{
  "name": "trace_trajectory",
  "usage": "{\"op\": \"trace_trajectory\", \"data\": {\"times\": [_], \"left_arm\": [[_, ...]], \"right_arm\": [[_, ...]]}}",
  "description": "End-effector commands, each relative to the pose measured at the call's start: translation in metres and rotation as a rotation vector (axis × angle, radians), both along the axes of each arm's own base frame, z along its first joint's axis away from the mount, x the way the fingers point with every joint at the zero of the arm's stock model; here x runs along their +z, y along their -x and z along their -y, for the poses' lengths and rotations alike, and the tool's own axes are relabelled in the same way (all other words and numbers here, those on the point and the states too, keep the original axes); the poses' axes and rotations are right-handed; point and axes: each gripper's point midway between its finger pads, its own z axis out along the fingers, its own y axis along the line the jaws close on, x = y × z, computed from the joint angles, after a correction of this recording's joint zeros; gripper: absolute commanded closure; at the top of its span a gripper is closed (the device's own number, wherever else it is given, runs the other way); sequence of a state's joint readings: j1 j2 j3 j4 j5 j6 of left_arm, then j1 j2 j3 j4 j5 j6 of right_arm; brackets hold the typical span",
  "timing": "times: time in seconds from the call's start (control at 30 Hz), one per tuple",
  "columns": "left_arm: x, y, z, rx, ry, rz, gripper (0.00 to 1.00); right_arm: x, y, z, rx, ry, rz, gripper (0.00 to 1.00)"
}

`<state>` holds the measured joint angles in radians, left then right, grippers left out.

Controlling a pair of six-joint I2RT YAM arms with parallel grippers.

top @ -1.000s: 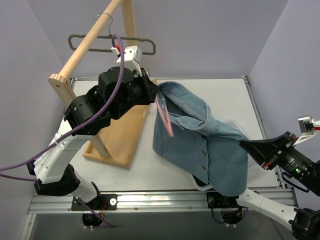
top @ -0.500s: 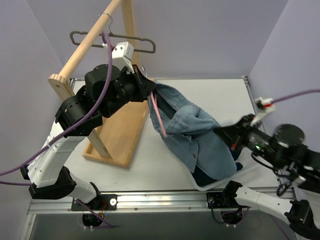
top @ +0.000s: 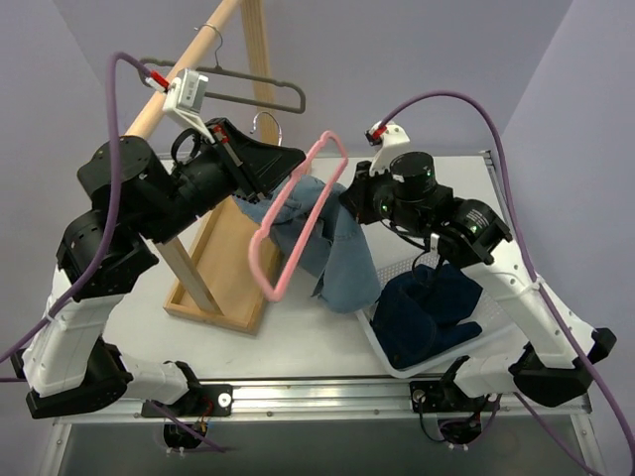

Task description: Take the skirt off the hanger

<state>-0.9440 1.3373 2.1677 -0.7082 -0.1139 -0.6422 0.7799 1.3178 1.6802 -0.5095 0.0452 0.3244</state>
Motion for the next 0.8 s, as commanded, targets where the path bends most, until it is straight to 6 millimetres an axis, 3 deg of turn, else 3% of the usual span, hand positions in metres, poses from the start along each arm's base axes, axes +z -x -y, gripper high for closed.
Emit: {"op": "trace_trajectory", "data": {"times": [0.0, 0.07, 0.3, 0.37, 0.57, 0.67, 0.77], "left_arm": [[0.047, 0.028, -0.009, -0.097, 0.161, 0.094, 0.98], [0.048, 0.03, -0.014, -0.091, 0.174, 0.09, 0.98], [0.032, 0.028, -0.045, 0.021, 0.161, 0.064, 0.98], [0.024, 0.025, -0.048, 0.044, 0.144, 0.053, 0.98], [0.009, 0.017, -0.037, 0.045, 0.082, 0.042, 0.98], [0.005, 0.013, -0.028, 0.03, 0.044, 0.042, 0.98], [0.003, 0.011, -0.02, 0.015, 0.015, 0.045, 0.98]], "right_arm": [[0.061, -0.024, 0.015, -0.052, -0.124, 0.146, 1.0], [0.06, -0.036, 0.024, -0.082, -0.111, 0.142, 1.0], [0.116, -0.01, 0.039, -0.025, -0.159, 0.26, 1.0], [0.144, 0.007, 0.052, -0.024, -0.187, 0.321, 1.0], [0.209, 0.051, 0.109, -0.123, -0.248, 0.478, 1.0], [0.225, 0.068, 0.133, -0.172, -0.266, 0.51, 1.0], [0.225, 0.081, 0.152, -0.216, -0.263, 0.513, 1.0]]}}
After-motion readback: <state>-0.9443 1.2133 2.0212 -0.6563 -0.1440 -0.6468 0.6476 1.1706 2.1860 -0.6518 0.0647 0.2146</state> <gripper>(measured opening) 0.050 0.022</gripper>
